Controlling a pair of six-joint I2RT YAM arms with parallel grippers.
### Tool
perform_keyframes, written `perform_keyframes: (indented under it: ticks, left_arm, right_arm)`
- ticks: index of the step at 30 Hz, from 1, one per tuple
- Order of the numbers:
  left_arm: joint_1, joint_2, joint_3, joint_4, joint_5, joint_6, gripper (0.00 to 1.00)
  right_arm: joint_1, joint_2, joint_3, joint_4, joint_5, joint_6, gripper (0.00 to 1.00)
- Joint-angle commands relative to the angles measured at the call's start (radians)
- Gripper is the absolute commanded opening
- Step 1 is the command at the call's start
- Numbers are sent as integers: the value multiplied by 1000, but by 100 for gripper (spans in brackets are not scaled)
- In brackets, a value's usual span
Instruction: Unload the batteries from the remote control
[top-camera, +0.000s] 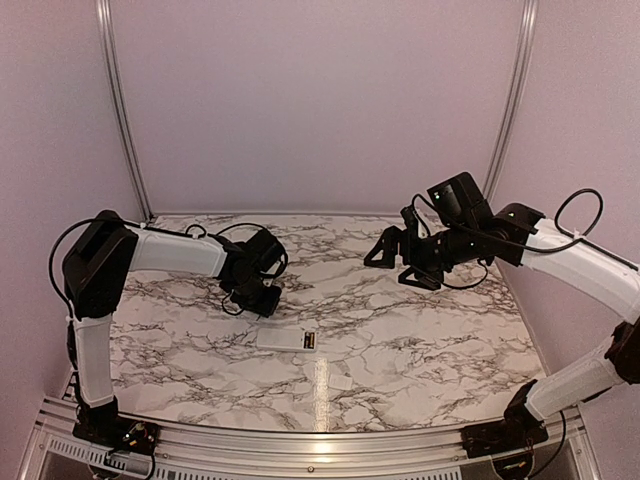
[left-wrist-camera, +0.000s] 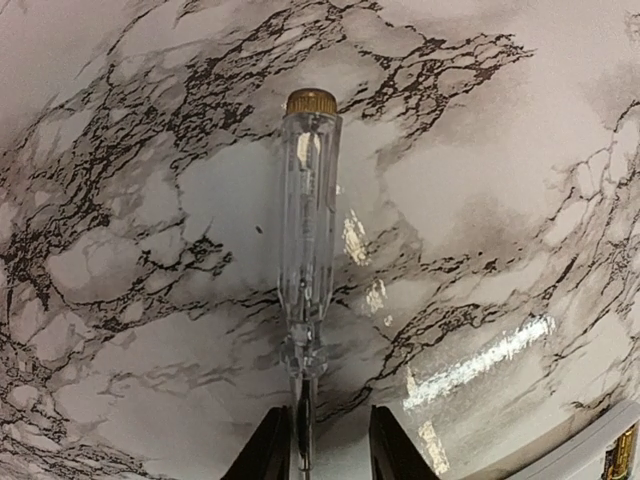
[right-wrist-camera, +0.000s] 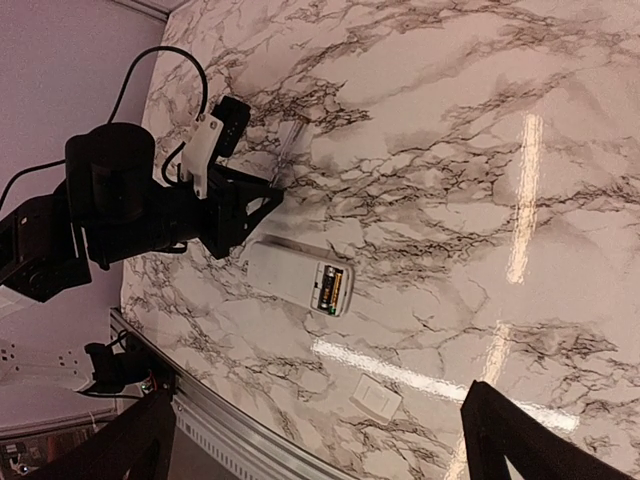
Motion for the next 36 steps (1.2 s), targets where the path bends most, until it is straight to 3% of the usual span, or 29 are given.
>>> perform_keyframes:
  ticks: [1,5,13,31,36]
  left_arm:
    - [-4,-1,-48,-29,32,13,30]
    - [-5,2,-54,-28,22,17,23]
    - [-9,27,-61,-35,-42,18,0]
    - [-40,-401,-179,74,5,190,0]
    - [-60,-545,-285,208,82,288,0]
  right_arm:
    - [-10,-3,11,9,-8,0,98]
    - [-10,-4,14,9,-8,5,98]
    - [-10,3,42,-6,-18,11,99]
    - [-11,-5,47,-10,-90,38,98]
    - [-10,-1,38,27,-98,66,98]
